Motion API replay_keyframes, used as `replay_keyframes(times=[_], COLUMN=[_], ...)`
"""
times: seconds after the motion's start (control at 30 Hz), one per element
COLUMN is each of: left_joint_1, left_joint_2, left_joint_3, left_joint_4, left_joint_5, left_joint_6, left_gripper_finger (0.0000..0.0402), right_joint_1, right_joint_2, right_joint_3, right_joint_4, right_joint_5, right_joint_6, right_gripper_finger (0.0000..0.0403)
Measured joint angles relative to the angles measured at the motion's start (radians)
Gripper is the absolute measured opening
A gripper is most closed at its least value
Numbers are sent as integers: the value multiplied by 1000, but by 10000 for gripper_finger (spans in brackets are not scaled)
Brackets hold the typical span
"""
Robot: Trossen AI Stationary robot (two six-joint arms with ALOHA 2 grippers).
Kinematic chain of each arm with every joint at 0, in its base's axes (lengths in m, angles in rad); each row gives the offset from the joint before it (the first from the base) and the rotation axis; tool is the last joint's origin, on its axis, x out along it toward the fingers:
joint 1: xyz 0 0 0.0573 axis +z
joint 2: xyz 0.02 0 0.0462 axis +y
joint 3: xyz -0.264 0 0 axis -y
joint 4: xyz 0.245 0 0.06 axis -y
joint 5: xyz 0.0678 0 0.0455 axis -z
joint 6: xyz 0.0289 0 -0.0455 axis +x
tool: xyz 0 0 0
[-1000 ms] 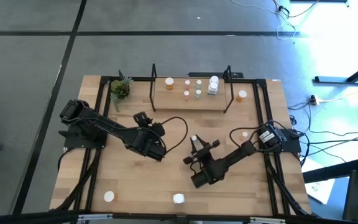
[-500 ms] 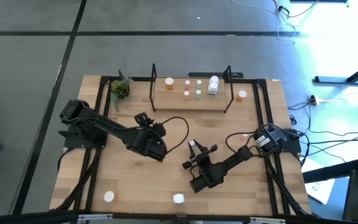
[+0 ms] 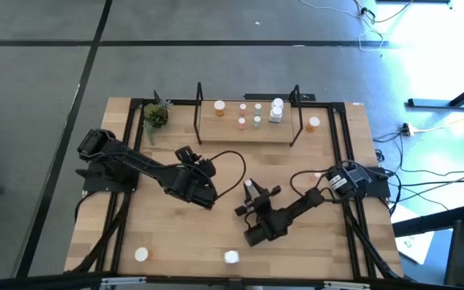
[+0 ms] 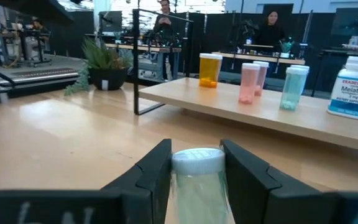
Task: Pick and place medicine bottles onto shelf by color
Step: Put the green pill bottle on the shelf aligned with the green bottles
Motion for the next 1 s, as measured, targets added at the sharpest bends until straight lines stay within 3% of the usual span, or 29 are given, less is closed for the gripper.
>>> replay_keyframes(times=[0.8,1.0], left_joint_1=[0,0], left_joint_2=[0,0], left_joint_3=[0,0], left_joint_4=[33,43], left_joint_5=[3,3], left_joint_6=[0,0], left_gripper_finger=[195,195], right_joint_1=[1,1], right_joint_2=[58,58], right_joint_3=[0,0], right_joint_4=[117,117], right_joint_5=[1,1], right_joint_6=[-2,-2], right_gripper_finger=[128,144])
